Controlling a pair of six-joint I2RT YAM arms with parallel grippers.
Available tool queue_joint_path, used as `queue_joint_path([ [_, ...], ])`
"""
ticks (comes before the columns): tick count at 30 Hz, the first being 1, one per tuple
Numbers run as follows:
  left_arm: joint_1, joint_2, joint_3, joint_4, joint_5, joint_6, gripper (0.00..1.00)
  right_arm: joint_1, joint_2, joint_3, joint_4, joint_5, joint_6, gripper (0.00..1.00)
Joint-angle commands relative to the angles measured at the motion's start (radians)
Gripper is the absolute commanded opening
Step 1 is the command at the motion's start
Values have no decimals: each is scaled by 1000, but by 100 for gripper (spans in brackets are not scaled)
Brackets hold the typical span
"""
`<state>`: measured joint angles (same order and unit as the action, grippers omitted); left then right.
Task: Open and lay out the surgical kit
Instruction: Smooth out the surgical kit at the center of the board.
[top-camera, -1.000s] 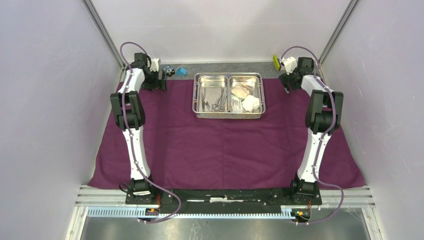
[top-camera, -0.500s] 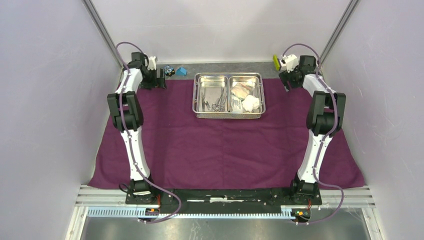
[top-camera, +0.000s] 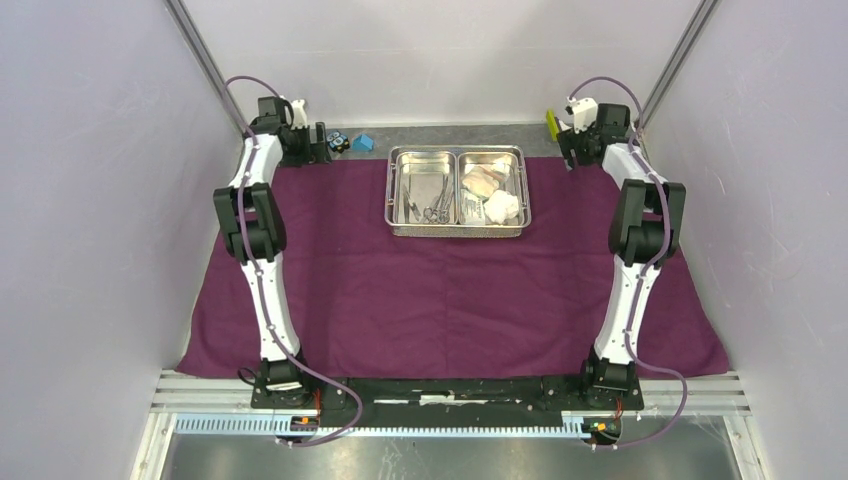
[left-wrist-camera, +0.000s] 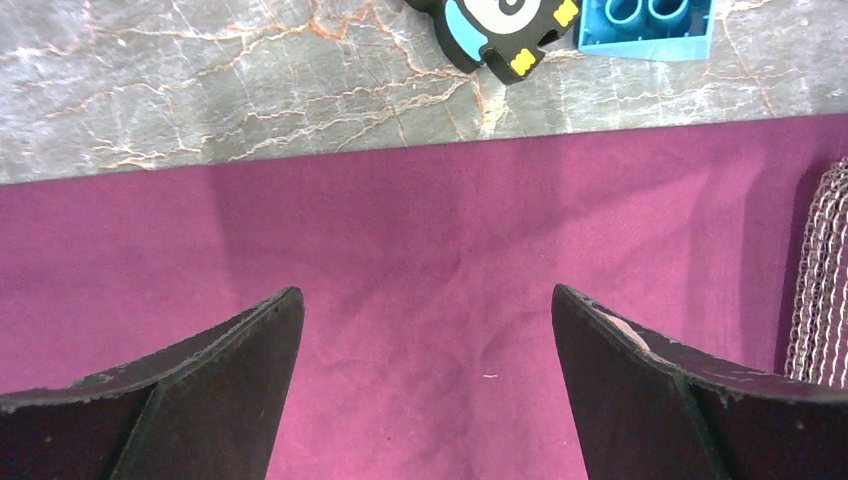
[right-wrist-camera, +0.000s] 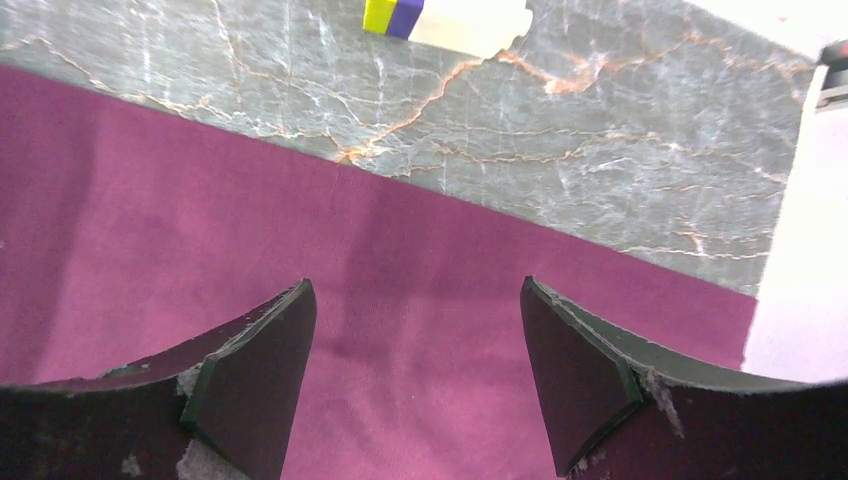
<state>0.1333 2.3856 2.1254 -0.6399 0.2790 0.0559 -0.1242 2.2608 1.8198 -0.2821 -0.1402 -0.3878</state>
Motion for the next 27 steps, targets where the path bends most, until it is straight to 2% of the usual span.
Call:
queue_joint_path([
  [1, 3, 31, 38, 14, 11, -77, 100, 5, 61, 48, 10, 43, 8, 82],
  [7, 5, 45, 26, 1, -6, -69, 100, 5, 83, 27, 5, 107, -35, 82],
  [12, 11, 108, 94, -48, 4, -81, 100, 8, 129, 79, -12, 163, -53, 81],
  [19, 49, 182, 129, -41, 60, -166, 98, 11, 156, 87, 6, 222, -80, 82],
  [27, 53, 226, 185, -55, 60, -188, 96, 19, 178, 103, 10, 250, -97, 81],
])
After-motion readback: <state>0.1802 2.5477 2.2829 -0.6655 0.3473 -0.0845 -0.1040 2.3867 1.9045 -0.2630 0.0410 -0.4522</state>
